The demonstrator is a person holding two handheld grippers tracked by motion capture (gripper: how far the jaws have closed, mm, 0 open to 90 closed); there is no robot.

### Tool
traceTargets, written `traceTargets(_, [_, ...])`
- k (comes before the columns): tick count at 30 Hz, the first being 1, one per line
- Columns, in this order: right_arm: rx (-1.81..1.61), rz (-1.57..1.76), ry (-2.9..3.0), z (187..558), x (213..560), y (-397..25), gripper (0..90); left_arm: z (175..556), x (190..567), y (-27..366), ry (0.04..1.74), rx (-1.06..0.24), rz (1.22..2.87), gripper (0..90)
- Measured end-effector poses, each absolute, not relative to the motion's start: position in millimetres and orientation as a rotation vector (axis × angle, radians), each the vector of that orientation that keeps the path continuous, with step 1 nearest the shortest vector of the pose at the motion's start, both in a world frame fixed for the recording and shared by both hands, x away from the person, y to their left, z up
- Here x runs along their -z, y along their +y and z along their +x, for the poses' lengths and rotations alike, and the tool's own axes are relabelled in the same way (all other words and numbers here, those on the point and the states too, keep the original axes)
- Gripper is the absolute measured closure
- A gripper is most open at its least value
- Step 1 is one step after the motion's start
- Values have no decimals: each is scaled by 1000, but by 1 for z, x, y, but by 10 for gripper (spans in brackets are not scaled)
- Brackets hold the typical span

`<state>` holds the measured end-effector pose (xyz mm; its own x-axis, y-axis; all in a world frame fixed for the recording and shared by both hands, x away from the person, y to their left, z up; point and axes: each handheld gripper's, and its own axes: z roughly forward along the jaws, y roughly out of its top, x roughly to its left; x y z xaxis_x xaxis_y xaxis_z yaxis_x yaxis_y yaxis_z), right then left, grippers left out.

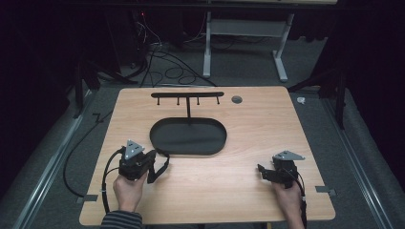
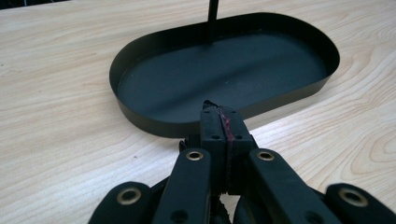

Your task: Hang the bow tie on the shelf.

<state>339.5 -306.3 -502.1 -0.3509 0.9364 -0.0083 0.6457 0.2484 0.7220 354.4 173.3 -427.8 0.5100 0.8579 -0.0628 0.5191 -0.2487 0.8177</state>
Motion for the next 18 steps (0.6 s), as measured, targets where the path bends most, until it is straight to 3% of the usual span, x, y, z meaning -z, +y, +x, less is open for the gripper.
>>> traceTargets(18, [-885,1441,2086,340,502,-306,296,364,406,172,1099,-510,1909,892])
